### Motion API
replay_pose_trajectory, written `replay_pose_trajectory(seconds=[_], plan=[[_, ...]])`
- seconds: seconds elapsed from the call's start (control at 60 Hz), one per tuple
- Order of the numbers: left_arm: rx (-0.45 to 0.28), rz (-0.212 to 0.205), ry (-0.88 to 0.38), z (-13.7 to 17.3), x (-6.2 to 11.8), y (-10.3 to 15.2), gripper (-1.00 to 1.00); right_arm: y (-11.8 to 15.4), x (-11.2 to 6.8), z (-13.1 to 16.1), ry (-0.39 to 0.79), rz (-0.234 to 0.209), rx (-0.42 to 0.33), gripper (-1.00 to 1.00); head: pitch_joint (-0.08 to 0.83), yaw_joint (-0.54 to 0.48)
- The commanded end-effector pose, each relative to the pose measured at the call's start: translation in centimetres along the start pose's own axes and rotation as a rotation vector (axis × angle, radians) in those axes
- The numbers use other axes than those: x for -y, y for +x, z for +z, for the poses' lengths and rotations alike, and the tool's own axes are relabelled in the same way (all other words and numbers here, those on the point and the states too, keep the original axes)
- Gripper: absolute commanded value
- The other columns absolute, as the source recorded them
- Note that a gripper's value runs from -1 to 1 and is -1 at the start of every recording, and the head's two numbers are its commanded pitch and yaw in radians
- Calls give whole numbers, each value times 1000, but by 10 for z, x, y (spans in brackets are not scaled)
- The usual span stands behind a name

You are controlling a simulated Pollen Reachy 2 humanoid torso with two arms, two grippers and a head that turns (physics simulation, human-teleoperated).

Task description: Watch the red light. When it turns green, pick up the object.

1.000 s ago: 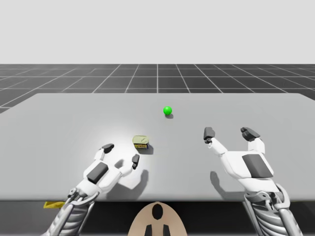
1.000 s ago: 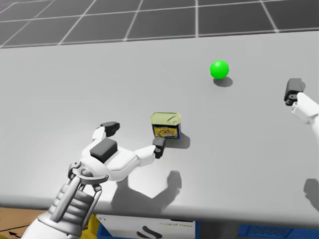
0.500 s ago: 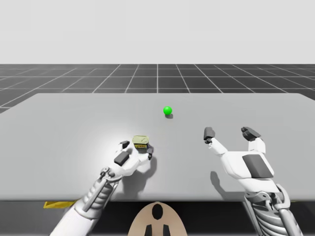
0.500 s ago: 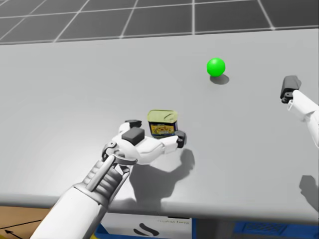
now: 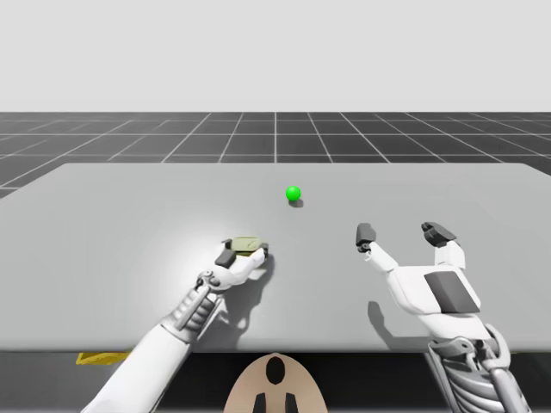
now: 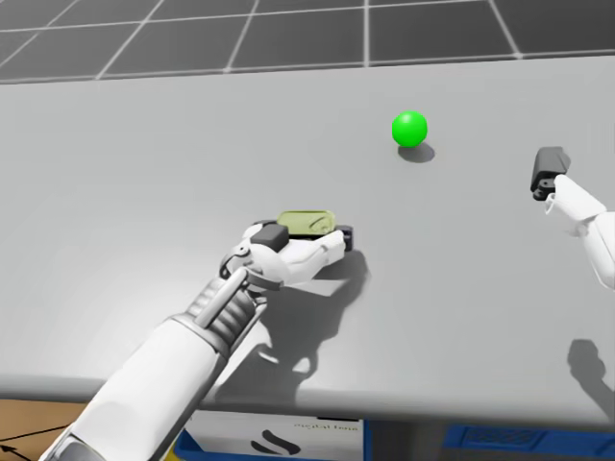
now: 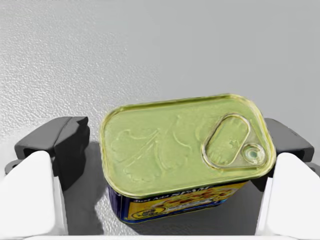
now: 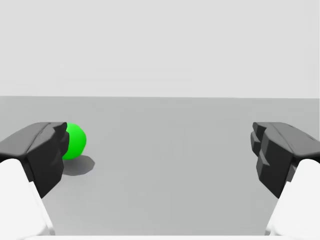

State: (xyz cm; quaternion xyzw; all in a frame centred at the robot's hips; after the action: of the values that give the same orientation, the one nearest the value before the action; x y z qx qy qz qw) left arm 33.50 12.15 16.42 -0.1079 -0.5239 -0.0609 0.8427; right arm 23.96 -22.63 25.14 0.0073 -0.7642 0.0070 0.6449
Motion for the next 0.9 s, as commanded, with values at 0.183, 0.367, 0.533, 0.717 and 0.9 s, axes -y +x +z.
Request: replay_pose_trajectory(seconds=[0.183,0.367,0.533,0.717,0.9], plan=[[-13,131,-111,-3,55,-17,1000,-1,-3,2,-1,-21,-3,-1000,632,134],[-10,114,-111,-3,55,-19,1000,-1,-3,2,-2,-20,-2,-1000,524,128],[-5,117,-114,-3,52,-18,1000,-1,-4,2,-2,-17,-2,-1000,350,117],[57,142,-137,15,48,8,1000,-1,-2,3,12,-50,-31,-1000,295,105],[230,170,-153,59,26,83,1000,-1,4,6,110,-84,-38,-1000,281,98]])
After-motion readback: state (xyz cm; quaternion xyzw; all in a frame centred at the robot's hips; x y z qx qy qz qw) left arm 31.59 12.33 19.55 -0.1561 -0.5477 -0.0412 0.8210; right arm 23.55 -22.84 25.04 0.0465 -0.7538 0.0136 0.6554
